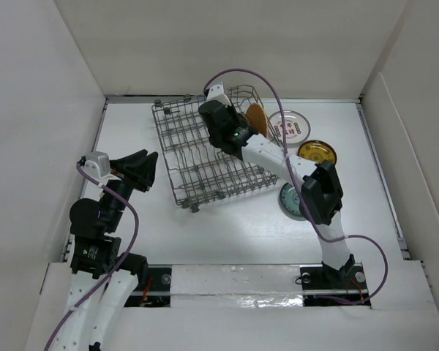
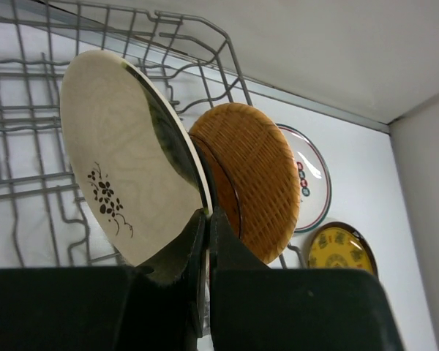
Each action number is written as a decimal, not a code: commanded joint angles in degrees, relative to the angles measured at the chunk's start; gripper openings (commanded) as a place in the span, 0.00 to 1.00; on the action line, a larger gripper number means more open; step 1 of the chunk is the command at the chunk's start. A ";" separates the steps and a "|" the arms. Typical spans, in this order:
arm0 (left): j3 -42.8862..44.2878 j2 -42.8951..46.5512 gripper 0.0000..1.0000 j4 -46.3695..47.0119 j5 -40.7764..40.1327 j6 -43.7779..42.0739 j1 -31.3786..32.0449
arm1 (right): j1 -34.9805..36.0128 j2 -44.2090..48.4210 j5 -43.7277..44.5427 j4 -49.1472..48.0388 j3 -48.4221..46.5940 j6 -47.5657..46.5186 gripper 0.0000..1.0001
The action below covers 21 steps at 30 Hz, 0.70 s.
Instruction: Load the plates into the dish rack
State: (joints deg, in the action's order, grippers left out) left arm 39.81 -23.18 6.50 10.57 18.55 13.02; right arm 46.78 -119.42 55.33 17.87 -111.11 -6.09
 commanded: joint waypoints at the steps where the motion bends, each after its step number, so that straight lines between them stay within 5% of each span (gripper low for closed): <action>1: 0.62 -0.02 0.34 2.02 0.95 0.44 -0.36 | -0.64 -0.90 5.93 -0.38 -5.69 -3.14 0.00; 21: 0.97 -2.40 0.35 1.67 1.73 0.00 -0.36 | -0.64 -7.41 -0.57 4.46 -2.54 5.21 0.00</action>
State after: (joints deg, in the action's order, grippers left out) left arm 39.81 -24.97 6.26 11.57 18.55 13.02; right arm 45.82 -127.24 54.74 23.09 -114.54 -3.14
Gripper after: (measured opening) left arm 0.342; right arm 0.026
